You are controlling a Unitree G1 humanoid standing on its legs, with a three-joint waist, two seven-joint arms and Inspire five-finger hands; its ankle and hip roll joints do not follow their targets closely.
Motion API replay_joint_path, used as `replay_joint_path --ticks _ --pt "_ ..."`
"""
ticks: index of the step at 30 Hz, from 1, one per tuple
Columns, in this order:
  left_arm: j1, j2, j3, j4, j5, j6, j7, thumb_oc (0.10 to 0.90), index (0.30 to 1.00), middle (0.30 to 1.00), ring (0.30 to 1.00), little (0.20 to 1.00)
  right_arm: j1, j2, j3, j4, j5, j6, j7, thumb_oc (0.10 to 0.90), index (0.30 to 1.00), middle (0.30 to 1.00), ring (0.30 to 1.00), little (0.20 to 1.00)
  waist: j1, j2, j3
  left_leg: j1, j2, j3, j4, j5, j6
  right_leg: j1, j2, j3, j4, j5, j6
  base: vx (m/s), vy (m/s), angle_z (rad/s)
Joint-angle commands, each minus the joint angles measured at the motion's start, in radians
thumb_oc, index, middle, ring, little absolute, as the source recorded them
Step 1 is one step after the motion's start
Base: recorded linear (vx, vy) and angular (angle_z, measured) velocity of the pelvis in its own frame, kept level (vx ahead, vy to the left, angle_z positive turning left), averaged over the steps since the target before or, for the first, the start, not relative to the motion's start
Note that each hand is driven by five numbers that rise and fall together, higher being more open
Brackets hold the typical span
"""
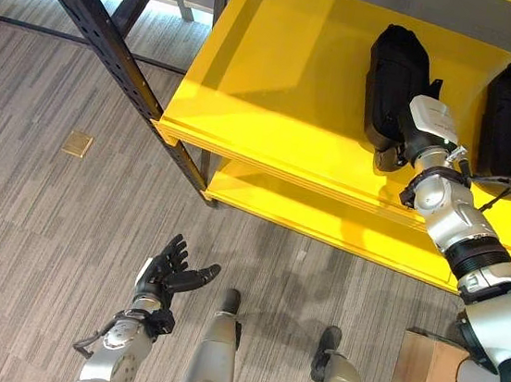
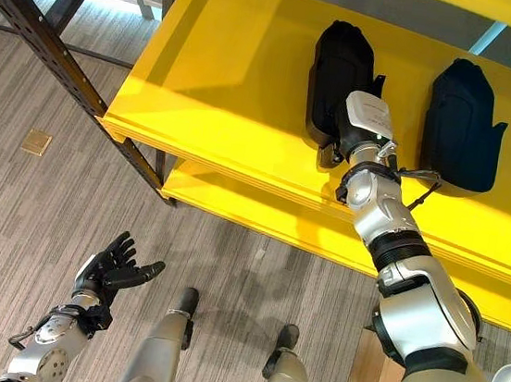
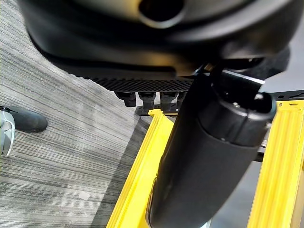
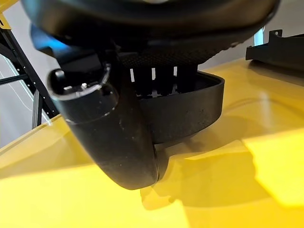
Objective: Move parts from the plastic box to the shelf.
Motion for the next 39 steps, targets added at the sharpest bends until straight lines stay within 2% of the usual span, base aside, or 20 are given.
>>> replay_joint_path --ticks 1,16,26,39 --pt "0.0 0.096 0.013 -0.075 -0.015 -0.101 0.004 0.9 1.0 1.0 1.0 1.0 -0.153 -0.022 0.009 0.017 0.028 -0.012 -0.046 0.9 1.0 1.0 1.0 1.0 0.036 -0.028 -0.04 -0.043 0.054 -0.053 0.012 -0.01 -0.009 0.111 -0.057 0.017 -0.02 -0.014 0.032 0.0 0.0 0.0" --pt "-0.002 0.094 0.015 -0.071 -0.015 -0.099 0.005 0.9 1.0 1.0 1.0 1.0 -0.132 -0.017 -0.001 -0.026 0.041 -0.018 -0.031 0.9 1.0 1.0 1.0 1.0 0.034 -0.036 -0.037 -0.04 0.058 -0.054 0.016 -0.012 -0.01 0.111 -0.056 0.022 -0.018 -0.015 0.032 0.0 0.0 0.0" --pt "-0.001 0.095 0.033 -0.067 -0.019 -0.093 0.009 0.9 1.0 1.0 1.0 1.0 -0.132 -0.031 -0.001 -0.14 0.053 -0.03 -0.001 0.9 1.0 1.0 1.0 1.0 0.036 -0.052 -0.04 -0.046 0.058 -0.063 0.022 -0.017 -0.011 0.117 -0.053 0.013 -0.018 -0.016 0.03 0.0 0.0 0.0" --pt "0.003 0.098 0.04 -0.07 -0.023 -0.093 0.01 0.9 1.0 1.0 1.0 1.0 -0.129 -0.011 0.002 -0.167 0.069 -0.039 0.017 0.9 1.0 1.0 1.0 1.0 0.05 -0.065 -0.038 -0.051 0.051 -0.069 0.03 -0.021 -0.006 0.123 -0.055 0.007 -0.015 -0.018 0.031 0.0 0.004 0.01"
